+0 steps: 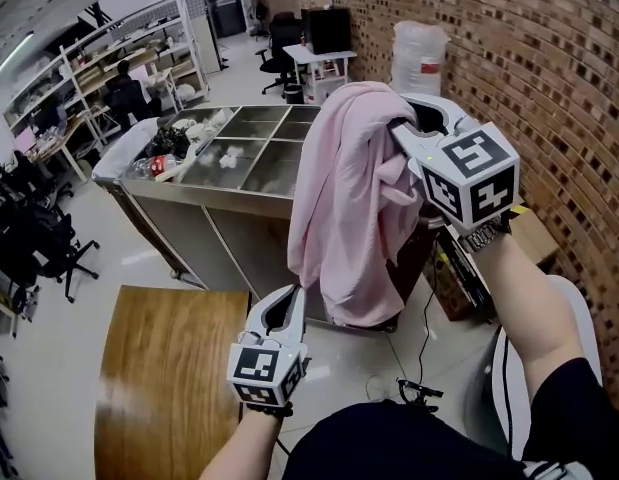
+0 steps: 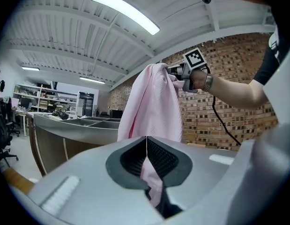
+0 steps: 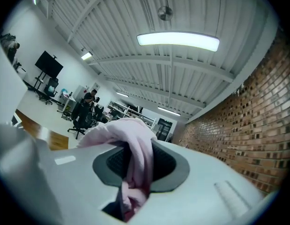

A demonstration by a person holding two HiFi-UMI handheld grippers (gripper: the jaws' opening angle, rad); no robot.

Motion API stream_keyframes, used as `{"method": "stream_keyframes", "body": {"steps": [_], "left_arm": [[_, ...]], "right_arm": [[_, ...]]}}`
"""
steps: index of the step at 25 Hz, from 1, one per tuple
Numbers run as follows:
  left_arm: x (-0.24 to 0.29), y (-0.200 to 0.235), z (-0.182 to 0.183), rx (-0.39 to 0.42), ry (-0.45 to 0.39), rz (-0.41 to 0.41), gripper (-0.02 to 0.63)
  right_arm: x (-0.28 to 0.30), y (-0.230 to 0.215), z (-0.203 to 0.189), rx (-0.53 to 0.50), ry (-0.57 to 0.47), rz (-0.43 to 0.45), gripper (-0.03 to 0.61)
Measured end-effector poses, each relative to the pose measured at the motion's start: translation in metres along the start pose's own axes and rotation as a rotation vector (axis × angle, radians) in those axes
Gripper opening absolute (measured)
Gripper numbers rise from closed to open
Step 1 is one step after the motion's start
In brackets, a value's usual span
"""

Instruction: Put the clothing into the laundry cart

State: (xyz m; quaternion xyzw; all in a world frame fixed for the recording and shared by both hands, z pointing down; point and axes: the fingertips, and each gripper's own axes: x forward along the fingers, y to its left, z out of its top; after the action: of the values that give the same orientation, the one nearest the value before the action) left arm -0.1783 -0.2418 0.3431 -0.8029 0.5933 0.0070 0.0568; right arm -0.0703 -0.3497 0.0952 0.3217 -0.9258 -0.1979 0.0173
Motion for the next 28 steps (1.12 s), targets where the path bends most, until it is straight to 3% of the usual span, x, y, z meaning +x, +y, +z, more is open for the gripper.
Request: {"method": "stream_keyframes", "body": {"steps": [8,18,23,28], "left_arm": [[0.047,-0.012,-0.011,0.009,0.018,-0.031,0.006],[0.095,-0.015,-0.034,0.016,0.054,-0.042,0.008],[0.116,-0.015,-0.042,0.021,0.073,-0.048,0.008],[0.134,-0.018,-0.054,0.021,0.091,-0.056,0.008]], "right_arm": [[0.007,-0.059,-0.045,0.036,0.053,-0.050,0.086],[0.030,-0.119,-0.128,0.120,0.163,-0.099,0.100],[0.043,-0.142,-0.176,0.155,0.242,-0.116,0.140],[0.054,-0.152,-0.244,0.218,0.387,-0.085,0.222]]}}
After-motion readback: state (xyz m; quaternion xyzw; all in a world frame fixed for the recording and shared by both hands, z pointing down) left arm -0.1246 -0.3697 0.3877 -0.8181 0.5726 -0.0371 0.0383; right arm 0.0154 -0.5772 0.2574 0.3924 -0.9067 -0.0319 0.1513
